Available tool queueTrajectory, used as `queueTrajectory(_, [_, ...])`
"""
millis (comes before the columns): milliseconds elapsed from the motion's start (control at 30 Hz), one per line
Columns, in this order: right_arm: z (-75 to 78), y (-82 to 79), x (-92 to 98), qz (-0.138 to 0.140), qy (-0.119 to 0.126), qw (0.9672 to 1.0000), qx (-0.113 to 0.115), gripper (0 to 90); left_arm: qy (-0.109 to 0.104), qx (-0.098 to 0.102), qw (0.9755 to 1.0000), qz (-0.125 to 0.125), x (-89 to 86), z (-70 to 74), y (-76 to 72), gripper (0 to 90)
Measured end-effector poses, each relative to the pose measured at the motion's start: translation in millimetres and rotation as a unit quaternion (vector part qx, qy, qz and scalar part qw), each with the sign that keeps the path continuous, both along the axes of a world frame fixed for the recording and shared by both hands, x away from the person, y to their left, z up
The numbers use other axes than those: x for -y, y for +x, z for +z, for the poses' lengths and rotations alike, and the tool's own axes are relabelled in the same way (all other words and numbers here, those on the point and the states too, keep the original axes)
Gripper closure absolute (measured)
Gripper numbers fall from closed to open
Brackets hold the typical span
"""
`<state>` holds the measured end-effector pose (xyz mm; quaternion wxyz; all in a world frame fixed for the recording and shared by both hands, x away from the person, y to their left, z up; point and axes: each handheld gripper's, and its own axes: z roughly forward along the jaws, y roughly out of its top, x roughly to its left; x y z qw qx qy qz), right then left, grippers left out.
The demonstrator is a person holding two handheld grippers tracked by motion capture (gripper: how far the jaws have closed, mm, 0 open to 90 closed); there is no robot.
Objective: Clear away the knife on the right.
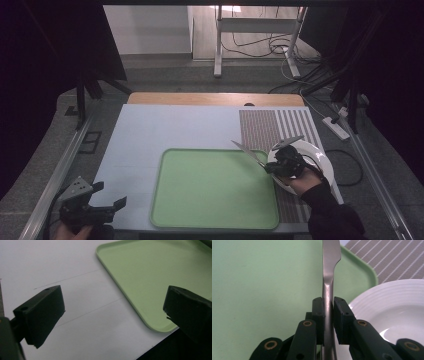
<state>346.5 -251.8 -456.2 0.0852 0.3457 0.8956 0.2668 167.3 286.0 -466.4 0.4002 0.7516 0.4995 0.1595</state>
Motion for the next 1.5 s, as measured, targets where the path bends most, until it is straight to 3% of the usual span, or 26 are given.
queueTrajectory(500, [-10.2,-34.1,-30.9,0.045,-0.018,0.9987,-0.018,80.3,0.0,-0.001,1.0,0.0,0.1,-0.1,0.5,3.6])
queueTrajectory(767, [-24.8,-44.1,-47.7,0.072,-0.057,0.9946,-0.047,80.2,0.001,-0.001,1.0,-0.001,0.1,-0.1,0.5,3.6])
queueTrajectory(867, [-31.3,-45.7,-52.5,0.085,-0.077,0.9914,-0.064,80.1,0.001,0.0,1.0,0.0,0.2,-0.1,0.5,3.6])
queueTrajectory(1000, [-34.4,-46.5,-55.0,0.103,-0.068,0.9888,-0.084,78.3,0.001,0.0,1.0,0.0,0.2,0.0,0.5,3.6])
queueTrajectory(1133, [-27.3,-41.8,-50.7,0.094,-0.033,0.9918,-0.081,75.4,0.001,-0.001,1.0,0.0,0.2,0.0,0.5,3.6])
queueTrajectory(1233, [-21.4,-39.4,-52.1,0.108,-0.014,0.9909,-0.079,89.6,0.0,-0.001,1.0,0.0,0.2,-0.1,0.7,3.6])
queueTrajectory(1400, [-22.9,-35.8,-77.0,0.137,0.004,0.9872,-0.082,90.0,0.003,-0.002,1.0,0.0,0.9,-0.1,1.0,3.6])
queueTrajectory(1433, [-25.9,-34.6,-85.8,0.146,-0.001,0.9857,-0.085,90.0,0.003,-0.002,1.0,0.0,0.8,-0.2,1.0,3.6])
queueTrajectory(1500, [-31.4,-33.7,-98.5,0.167,-0.031,0.9831,-0.067,90.0,0.002,-0.002,1.0,0.0,0.3,-0.2,0.9,3.6])
